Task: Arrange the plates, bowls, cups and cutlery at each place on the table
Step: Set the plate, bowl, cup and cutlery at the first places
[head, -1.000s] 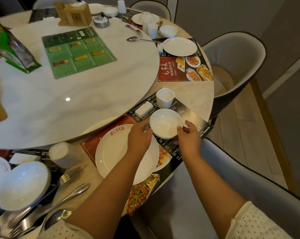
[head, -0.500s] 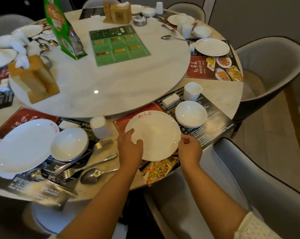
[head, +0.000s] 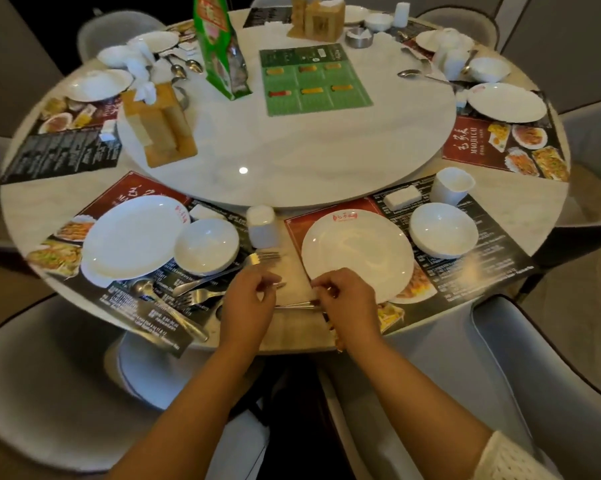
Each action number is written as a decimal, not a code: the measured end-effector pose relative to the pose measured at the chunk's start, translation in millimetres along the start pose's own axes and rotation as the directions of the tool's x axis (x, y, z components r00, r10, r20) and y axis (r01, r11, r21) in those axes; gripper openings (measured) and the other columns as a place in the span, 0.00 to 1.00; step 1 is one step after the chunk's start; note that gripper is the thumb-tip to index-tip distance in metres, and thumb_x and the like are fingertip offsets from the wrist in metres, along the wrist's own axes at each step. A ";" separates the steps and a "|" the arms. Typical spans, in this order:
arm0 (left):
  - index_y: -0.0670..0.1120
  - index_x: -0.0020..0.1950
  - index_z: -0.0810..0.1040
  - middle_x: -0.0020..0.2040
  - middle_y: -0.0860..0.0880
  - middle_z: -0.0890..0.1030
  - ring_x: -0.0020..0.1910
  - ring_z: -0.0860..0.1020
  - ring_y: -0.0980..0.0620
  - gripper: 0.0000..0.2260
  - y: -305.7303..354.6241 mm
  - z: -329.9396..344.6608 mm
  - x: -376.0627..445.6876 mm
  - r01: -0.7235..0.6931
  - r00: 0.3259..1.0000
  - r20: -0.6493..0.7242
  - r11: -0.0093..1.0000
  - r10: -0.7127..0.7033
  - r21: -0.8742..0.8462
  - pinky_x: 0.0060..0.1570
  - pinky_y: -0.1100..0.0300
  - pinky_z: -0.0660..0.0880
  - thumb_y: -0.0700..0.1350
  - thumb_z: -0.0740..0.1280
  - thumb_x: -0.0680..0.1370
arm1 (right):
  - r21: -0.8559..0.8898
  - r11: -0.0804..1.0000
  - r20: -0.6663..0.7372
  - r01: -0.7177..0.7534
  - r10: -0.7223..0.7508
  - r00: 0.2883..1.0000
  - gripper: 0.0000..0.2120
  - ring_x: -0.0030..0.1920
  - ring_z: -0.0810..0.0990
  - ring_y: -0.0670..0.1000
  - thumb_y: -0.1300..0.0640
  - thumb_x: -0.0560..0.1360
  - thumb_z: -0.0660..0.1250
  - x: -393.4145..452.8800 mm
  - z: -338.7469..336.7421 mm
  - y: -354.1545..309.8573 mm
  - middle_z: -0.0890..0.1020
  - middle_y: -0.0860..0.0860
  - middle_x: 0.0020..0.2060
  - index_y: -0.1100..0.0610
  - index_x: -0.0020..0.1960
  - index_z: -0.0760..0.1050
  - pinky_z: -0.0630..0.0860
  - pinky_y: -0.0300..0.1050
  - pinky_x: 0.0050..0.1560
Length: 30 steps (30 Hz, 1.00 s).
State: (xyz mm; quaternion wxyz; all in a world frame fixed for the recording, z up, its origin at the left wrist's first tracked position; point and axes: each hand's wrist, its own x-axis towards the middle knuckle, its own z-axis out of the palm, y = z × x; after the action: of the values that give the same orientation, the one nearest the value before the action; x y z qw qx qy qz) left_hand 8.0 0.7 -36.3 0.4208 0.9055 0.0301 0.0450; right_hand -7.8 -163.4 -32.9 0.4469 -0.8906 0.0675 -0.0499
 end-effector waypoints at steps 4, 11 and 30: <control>0.46 0.48 0.84 0.47 0.50 0.80 0.47 0.78 0.51 0.09 -24.0 -13.0 -15.8 -0.055 0.997 0.059 0.992 0.048 0.116 0.47 0.58 0.76 0.36 0.72 0.71 | -0.130 0.974 0.187 0.184 -0.158 0.970 0.10 0.53 0.75 0.52 0.63 0.73 0.69 -3.0 32.2 -5.1 0.82 0.54 0.48 0.58 0.53 0.83 0.65 0.35 0.52; 0.45 0.49 0.84 0.50 0.47 0.80 0.53 0.74 0.46 0.13 -33.4 -15.6 -29.4 -0.106 0.994 0.023 0.984 0.104 0.141 0.52 0.58 0.69 0.31 0.69 0.69 | -0.249 0.898 0.273 0.364 -0.296 0.915 0.09 0.52 0.74 0.54 0.63 0.74 0.67 -3.2 45.5 -0.4 0.81 0.55 0.46 0.58 0.52 0.83 0.70 0.47 0.54; 0.48 0.63 0.74 0.61 0.49 0.69 0.62 0.71 0.51 0.17 39.1 54.7 -15.2 0.031 0.999 0.010 0.988 -0.030 -0.149 0.63 0.59 0.69 0.37 0.66 0.75 | -0.208 0.971 -0.253 -0.120 0.065 0.965 0.06 0.52 0.76 0.57 0.67 0.73 0.68 -0.5 -56.8 45.1 0.81 0.59 0.47 0.64 0.49 0.82 0.71 0.42 0.52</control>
State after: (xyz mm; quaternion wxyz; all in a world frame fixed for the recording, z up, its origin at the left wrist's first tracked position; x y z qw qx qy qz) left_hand -0.6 -67.4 -42.4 0.4882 0.8711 0.0389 0.0371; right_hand -20.2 -234.9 -35.2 0.3352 -0.9176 0.1688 -0.1305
